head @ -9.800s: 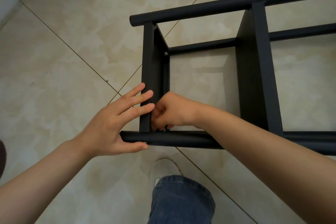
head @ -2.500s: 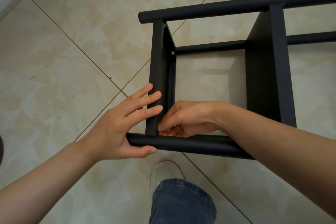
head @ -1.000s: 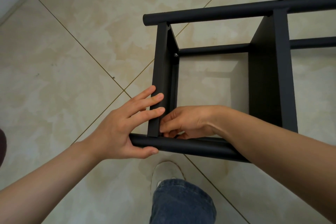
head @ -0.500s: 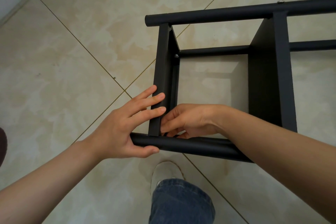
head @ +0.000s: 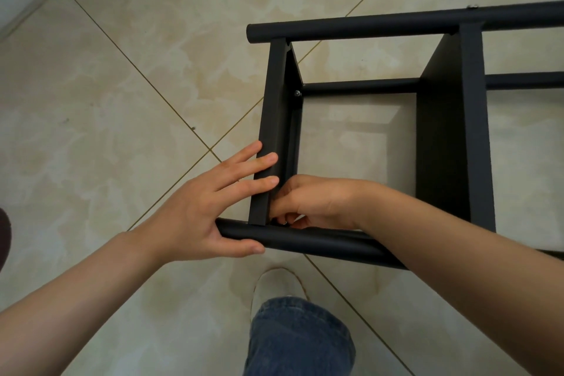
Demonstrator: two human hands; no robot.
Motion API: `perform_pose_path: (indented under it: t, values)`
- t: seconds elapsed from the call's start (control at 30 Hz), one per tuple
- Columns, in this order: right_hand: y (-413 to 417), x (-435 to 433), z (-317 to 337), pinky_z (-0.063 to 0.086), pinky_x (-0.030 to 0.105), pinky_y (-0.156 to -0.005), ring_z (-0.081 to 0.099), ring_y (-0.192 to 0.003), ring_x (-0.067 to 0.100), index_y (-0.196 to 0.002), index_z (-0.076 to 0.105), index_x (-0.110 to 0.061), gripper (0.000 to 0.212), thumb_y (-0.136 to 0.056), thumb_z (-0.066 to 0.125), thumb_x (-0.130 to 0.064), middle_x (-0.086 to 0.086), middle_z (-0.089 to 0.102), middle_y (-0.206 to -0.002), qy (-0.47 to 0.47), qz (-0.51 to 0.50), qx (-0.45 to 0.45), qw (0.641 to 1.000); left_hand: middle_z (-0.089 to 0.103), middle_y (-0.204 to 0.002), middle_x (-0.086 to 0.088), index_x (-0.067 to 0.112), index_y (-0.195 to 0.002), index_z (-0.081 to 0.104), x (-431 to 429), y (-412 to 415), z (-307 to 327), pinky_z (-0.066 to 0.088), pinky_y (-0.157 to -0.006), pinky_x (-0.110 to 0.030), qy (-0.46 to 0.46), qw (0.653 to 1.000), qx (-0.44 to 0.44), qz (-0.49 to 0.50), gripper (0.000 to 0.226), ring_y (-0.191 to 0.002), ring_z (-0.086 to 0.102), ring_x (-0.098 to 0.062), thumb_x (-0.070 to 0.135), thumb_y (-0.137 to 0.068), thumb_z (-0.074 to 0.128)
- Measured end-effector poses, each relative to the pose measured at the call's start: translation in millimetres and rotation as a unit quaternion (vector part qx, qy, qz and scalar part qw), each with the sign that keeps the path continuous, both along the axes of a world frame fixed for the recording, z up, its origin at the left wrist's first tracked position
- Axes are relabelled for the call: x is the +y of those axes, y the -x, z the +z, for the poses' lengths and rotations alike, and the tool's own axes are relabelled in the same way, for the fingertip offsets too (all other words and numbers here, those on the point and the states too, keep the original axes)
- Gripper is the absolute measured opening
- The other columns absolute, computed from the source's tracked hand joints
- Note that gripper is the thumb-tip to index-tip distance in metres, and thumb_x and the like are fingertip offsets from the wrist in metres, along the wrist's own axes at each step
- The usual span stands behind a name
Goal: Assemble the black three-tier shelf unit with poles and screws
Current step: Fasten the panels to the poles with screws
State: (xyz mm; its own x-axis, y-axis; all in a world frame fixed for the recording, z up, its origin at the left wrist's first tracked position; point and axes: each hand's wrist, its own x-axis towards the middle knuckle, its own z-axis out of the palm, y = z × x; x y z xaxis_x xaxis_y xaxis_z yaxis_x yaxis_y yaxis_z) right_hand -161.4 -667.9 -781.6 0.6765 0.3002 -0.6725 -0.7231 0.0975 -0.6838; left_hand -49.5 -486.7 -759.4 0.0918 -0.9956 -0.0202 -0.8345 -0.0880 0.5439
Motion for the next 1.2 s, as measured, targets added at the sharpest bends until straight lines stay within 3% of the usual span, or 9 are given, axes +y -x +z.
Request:
perform_pose_path:
  t: [0.17,0.27,0.37,0.43,0.5,0.67,0.83,0.97,1.2]
  values:
    - [8,-6,9,0.049,0.025,-0.074,0.060,-0.081,0.013,-0.094,0.071,-0.017,0.017,-0.098,0.057,-0.025,0.000,0.066,-0.086,0.077,0.032,-0.039,0.996,0.014,-0.168,0.019,0.044,-0.154,0.033,14,19,3,0.023,-0.119,-0.016,-0.046,0.990,0.085,0.106,0.080,-0.154,0.016,-0.007,0.056,-0.084,0.069]
    - [14,-10,17,0.054,0.025,-0.076,0.064,-0.083,0.011,-0.094,0.071,-0.028,0.016,-0.099,0.056,-0.031,-0.005,0.069,-0.088,0.114,0.040,-0.065,0.991,0.016,-0.164,0.029,0.058,-0.151,0.028,23,35,-1,0.032,-0.116,-0.028,-0.056,0.953,0.201,0.220,0.088,-0.150,0.021,0.003,0.057,-0.076,0.075]
    - [21,-13,23,0.057,0.027,-0.080,0.068,-0.089,0.015,-0.099,0.070,-0.027,0.012,-0.098,0.058,-0.029,-0.002,0.071,-0.093,0.136,0.025,-0.088,0.986,0.038,-0.152,0.035,0.063,-0.145,0.033,26,55,-9,0.044,-0.108,-0.021,-0.037,0.863,0.366,0.345,0.096,-0.141,0.039,0.007,0.048,-0.068,0.087]
    - [25,-15,28,0.056,0.020,-0.075,0.067,-0.086,0.010,-0.097,0.068,-0.029,0.009,-0.097,0.060,-0.025,-0.005,0.071,-0.089,0.138,0.007,-0.105,0.985,0.053,-0.146,0.025,0.051,-0.145,0.042,25,68,-15,0.049,-0.103,-0.022,-0.025,0.793,0.451,0.409,0.097,-0.134,0.051,0.001,0.047,-0.063,0.092]
    - [30,-16,33,0.054,0.013,-0.071,0.066,-0.083,0.003,-0.100,0.069,-0.026,0.009,-0.096,0.061,-0.024,-0.009,0.071,-0.090,0.150,0.000,-0.119,0.981,0.064,-0.139,0.007,0.032,-0.146,0.048,24,81,-20,0.047,-0.109,-0.033,-0.019,0.725,0.530,0.439,0.096,-0.131,0.058,-0.012,0.043,-0.061,0.091]
    - [54,-18,46,0.049,0.012,-0.074,0.062,-0.087,0.000,-0.111,0.067,-0.029,0.017,-0.095,0.063,-0.028,-0.012,0.065,-0.104,0.250,0.054,-0.146,0.956,0.067,-0.135,0.001,0.016,-0.145,0.050,16,101,-20,0.036,-0.117,-0.043,0.007,0.649,0.600,0.468,0.073,-0.132,0.056,-0.015,0.036,-0.081,0.077]
    - [86,-23,58,0.054,0.026,-0.092,0.062,-0.100,0.007,-0.126,0.057,-0.036,0.035,-0.094,0.064,-0.024,-0.010,0.064,-0.115,0.323,0.094,-0.155,0.929,0.064,-0.140,-0.001,0.023,-0.147,0.047,7,103,-14,0.033,-0.117,-0.038,0.050,0.633,0.629,0.450,0.062,-0.133,0.056,-0.014,0.025,-0.086,0.058]
    - [100,-27,66,0.056,0.033,-0.089,0.063,-0.096,0.009,-0.127,0.057,-0.033,0.032,-0.096,0.061,-0.028,-0.008,0.066,-0.110,0.411,0.099,-0.173,0.890,0.064,-0.138,0.001,0.025,-0.144,0.049,0,99,-6,0.033,-0.113,-0.032,0.065,0.655,0.628,0.416,0.057,-0.132,0.056,-0.011,0.027,-0.088,0.058]
    - [105,-20,75,0.055,0.032,-0.085,0.060,-0.091,0.009,-0.123,0.058,-0.031,0.025,-0.098,0.057,-0.029,-0.009,0.063,-0.104,0.465,0.089,-0.182,0.862,0.068,-0.133,0.002,0.022,-0.147,0.047,-5,100,9,0.040,-0.107,-0.027,0.056,0.662,0.620,0.418,0.064,-0.126,0.060,-0.008,0.029,-0.086,0.060]
